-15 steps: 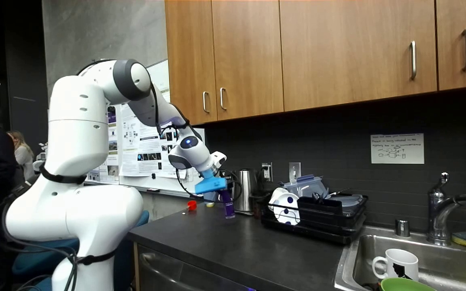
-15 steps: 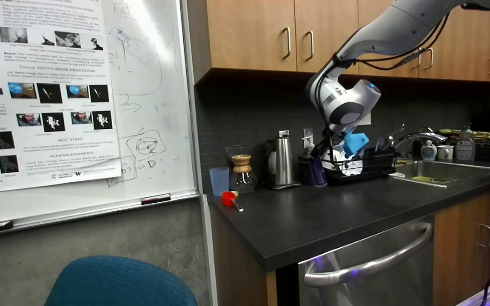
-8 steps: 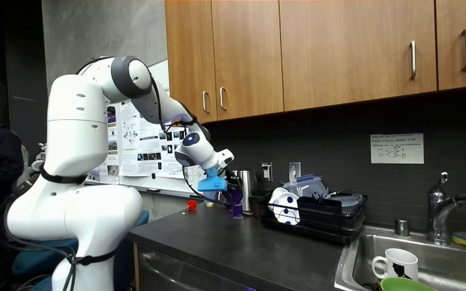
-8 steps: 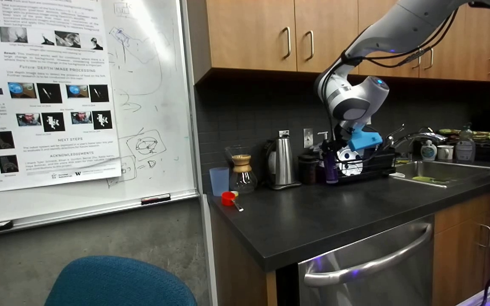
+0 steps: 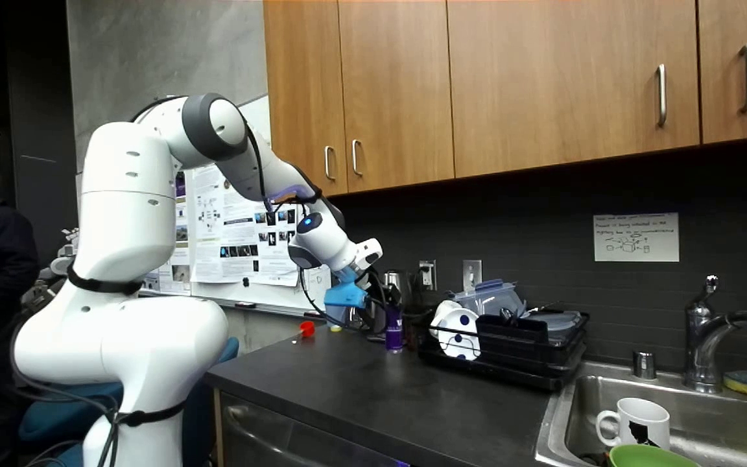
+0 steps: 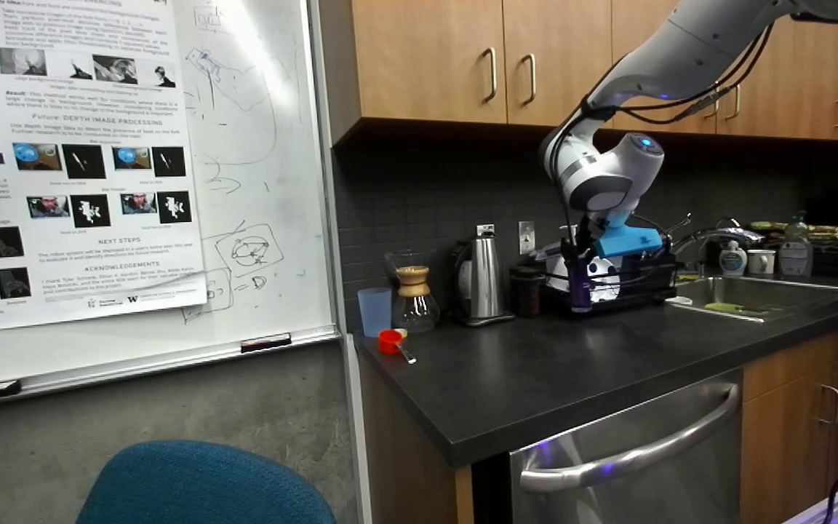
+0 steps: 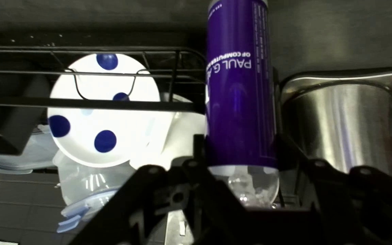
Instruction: Move the purple bottle to the right and then lay it in the counter
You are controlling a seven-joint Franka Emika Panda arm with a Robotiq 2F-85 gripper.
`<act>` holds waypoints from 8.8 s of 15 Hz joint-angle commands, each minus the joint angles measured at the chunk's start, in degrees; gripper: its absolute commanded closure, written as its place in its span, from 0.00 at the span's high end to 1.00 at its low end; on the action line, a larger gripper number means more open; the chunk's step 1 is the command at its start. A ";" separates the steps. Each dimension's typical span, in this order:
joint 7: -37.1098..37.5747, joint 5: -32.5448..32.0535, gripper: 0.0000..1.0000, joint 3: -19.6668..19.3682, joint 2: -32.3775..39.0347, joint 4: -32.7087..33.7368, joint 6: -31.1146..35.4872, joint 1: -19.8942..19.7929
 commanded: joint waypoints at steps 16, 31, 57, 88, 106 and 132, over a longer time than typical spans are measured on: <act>-1.37 9.22 0.78 -31.35 9.66 -2.37 0.59 34.84; -4.04 11.11 1.00 -41.74 14.35 -0.85 0.50 47.06; -9.46 13.74 0.62 -55.29 18.57 -1.22 0.29 58.15; -12.28 19.95 0.79 -57.49 8.63 1.83 0.86 64.81; -12.00 21.62 1.00 -64.08 11.82 0.92 0.52 66.12; -10.80 20.08 0.03 -62.62 3.61 0.45 -3.02 65.37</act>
